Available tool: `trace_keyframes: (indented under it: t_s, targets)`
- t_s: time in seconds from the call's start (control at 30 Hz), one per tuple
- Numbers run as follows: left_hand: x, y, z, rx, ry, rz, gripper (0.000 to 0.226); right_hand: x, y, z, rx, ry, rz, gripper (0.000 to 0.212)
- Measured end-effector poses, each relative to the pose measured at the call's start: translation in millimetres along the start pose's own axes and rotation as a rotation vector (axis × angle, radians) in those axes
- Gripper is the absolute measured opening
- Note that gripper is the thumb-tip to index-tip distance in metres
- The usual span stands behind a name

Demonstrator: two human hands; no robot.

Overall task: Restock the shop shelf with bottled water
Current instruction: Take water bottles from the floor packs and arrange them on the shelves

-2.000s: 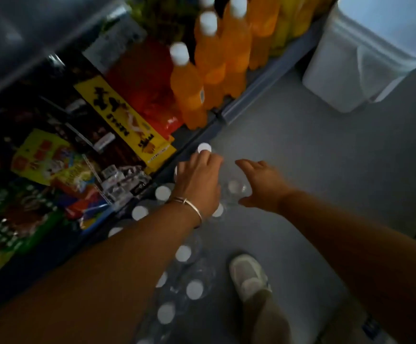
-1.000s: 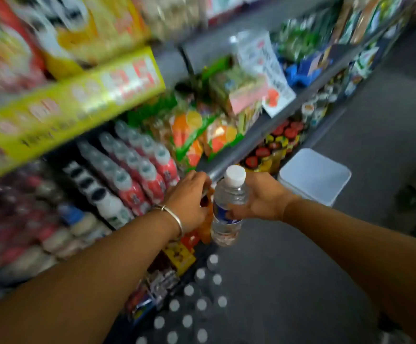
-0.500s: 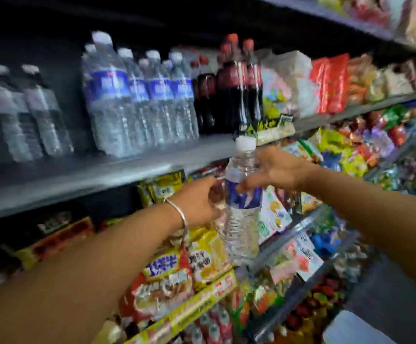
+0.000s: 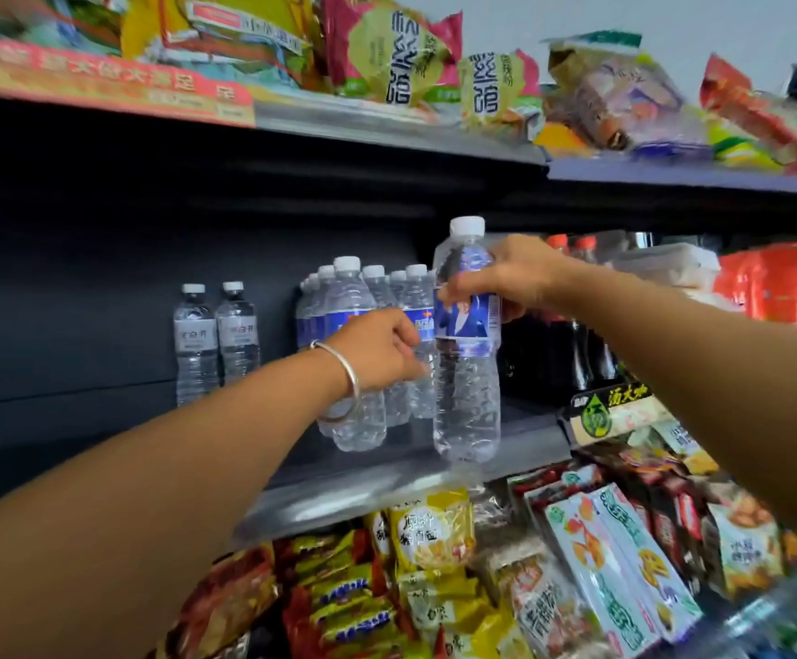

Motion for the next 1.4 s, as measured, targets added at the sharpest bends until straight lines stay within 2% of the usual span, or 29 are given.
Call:
trace_keyframes:
  t_s: [0.07,0.2,0.37,0.6,0.67,0.8,0.97,1.17,1.23,1.33,1.37,1.4]
  targets:
    - [-7.5,-4.5,5.8,0.018,-0.026,0.013,0.022,0.5,6.5,18.9,-0.001,0.001,-0.015,0.029]
    - [-23.1,-7.1,11.4,0.061,-0.083,0.041,0.017,5.9,24.4,52.4,0.037,0.020,-0.082,0.046]
    - [-40.0,-1.0,17.2,0.097,-0.148,-0.024,0.013,19.8,52.4,81.3,0.012,0.042,-0.126,0.045]
    - [-36.9,8.2,26.5,0.125,-0.174,-0.072,0.012,32.6,67.3,97.6,-0.083,0.067,-0.162,0.061]
    - [-33.6,12.3,26.9,0.117,-0.201,-0.067,0.018,33.6,64.6,98.4,-0.134,0.078,-0.127,0.058]
    - [-28.6,22.7,27.3,0.106,-0.251,-0.013,0.044,32.9,63.4,94.0,-0.194,0.064,-0.042,0.045]
    - [-29.2,37.9,29.7,0.117,-0.290,0.061,0.039,34.3,63.9,90.5,-0.202,0.029,0.072,0.032]
    - [-39.8,57.2,34.8,0.264,-0.273,0.141,0.056,43.5,64.2,92.9,-0.178,0.040,0.203,0.022]
    - [-40.6,60.0,35.7,0.286,-0.237,0.223,0.055,45.4,66.7,90.6,-0.197,0.074,0.269,0.033]
    - [-42.7,58.4,34.2,0.297,-0.211,0.279,0.044,45.3,69.5,87.8,-0.111,0.091,0.188,0.079]
    - [-43.9,57.8,33.2,0.306,-0.212,0.276,0.038,44.8,70.1,87.4,-0.073,0.080,0.185,0.079]
    - [-45.0,57.6,31.9,0.311,-0.223,0.263,0.034,44.5,69.5,87.3,-0.051,0.067,0.201,0.070]
Point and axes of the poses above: each hand's wrist, its own z-axis towards the middle knuckle, its own y-axis out of the palm, x = y × z, the point moved 3 cm from there along z, towards the middle knuckle, and after that the axes turned 1 degree about z, right-handed, at the moved point
